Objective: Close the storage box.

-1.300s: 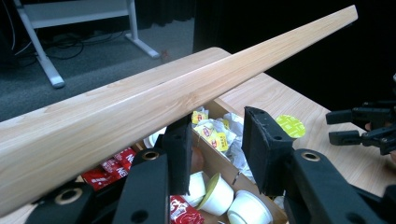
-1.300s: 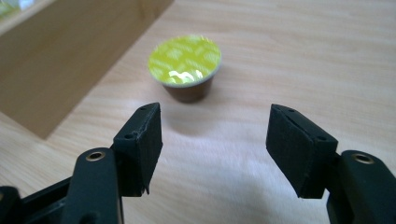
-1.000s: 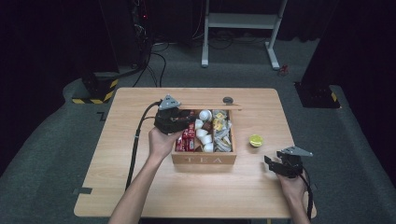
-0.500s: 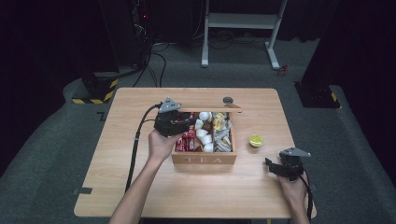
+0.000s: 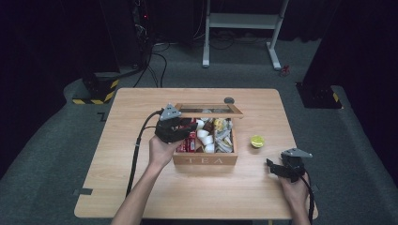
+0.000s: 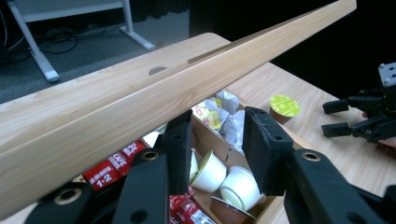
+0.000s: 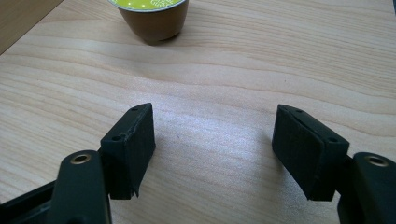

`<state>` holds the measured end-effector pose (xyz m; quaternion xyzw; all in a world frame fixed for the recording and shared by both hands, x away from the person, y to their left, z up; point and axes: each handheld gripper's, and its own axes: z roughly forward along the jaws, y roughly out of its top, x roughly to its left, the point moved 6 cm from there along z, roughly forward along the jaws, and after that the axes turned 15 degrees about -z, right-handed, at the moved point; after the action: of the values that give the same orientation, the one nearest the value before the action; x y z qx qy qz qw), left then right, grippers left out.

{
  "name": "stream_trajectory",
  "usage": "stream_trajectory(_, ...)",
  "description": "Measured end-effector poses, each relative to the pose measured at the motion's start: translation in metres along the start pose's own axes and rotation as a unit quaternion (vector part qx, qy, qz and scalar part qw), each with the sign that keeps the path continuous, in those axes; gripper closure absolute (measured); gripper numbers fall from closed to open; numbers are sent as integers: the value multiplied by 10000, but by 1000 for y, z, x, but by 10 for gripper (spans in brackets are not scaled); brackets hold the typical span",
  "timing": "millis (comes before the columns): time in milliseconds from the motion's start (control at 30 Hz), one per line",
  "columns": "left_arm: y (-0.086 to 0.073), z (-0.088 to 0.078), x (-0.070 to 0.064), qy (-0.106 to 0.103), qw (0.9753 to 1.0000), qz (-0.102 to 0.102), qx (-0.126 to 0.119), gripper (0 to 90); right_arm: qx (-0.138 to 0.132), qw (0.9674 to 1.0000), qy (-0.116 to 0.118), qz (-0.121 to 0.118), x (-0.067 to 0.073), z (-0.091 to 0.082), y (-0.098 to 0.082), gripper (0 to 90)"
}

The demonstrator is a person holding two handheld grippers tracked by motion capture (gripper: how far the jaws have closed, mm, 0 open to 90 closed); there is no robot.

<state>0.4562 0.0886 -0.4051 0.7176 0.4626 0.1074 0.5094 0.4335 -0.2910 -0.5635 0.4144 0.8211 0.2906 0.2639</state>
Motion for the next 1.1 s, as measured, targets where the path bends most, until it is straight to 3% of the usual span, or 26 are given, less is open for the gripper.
stream_trajectory(567, -21, -1, -3, -104, 9998, -54, 143, 597, 1, 10000, -11, -11, 0, 0, 0, 300)
stream_trajectory(1100, -40, 1, -4, -37, 9996, 1, 262, 594, 2, 10000, -11, -12, 0, 0, 0, 300)
